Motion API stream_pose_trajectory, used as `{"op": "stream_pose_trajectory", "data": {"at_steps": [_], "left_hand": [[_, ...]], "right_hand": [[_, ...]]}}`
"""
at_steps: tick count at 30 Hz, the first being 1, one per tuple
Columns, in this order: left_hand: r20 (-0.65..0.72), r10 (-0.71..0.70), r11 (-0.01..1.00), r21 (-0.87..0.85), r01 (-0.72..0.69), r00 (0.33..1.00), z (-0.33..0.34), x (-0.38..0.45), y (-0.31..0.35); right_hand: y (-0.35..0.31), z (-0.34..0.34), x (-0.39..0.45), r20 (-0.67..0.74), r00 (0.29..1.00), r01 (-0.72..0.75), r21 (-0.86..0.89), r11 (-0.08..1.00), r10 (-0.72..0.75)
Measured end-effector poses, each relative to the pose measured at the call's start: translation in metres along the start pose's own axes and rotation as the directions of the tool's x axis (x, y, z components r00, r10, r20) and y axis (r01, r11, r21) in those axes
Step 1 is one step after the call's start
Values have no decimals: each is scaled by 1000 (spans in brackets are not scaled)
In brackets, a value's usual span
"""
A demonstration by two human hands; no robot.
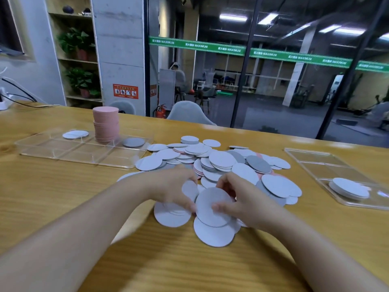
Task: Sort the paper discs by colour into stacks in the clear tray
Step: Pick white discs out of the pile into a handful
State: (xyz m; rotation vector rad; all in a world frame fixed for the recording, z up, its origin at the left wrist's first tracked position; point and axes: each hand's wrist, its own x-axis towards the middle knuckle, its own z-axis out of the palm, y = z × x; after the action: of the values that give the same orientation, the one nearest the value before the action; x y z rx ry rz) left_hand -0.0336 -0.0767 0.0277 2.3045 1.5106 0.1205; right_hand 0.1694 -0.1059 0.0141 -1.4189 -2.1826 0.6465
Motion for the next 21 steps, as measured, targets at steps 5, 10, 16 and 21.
{"op": "stream_pose_trajectory", "data": {"at_steps": [5,10,16,21], "left_hand": [[-241,40,965,-244,-100,970,6,-5,-16],[-469,8,874,-426,-234,883,9,-1,-11],[-467,-88,868,-469,-162,880,13,-1,-3],[-495,-169,774,-602,-196,852,11,1,-10]], "right_hand": [[5,-2,8,-212,977,-13,85,996,31],[5,1,10,-303,950,5,246,969,72],[1,4,11,-341,936,17,285,959,84],[3,-1,10,-351,929,-11,292,956,118]]}}
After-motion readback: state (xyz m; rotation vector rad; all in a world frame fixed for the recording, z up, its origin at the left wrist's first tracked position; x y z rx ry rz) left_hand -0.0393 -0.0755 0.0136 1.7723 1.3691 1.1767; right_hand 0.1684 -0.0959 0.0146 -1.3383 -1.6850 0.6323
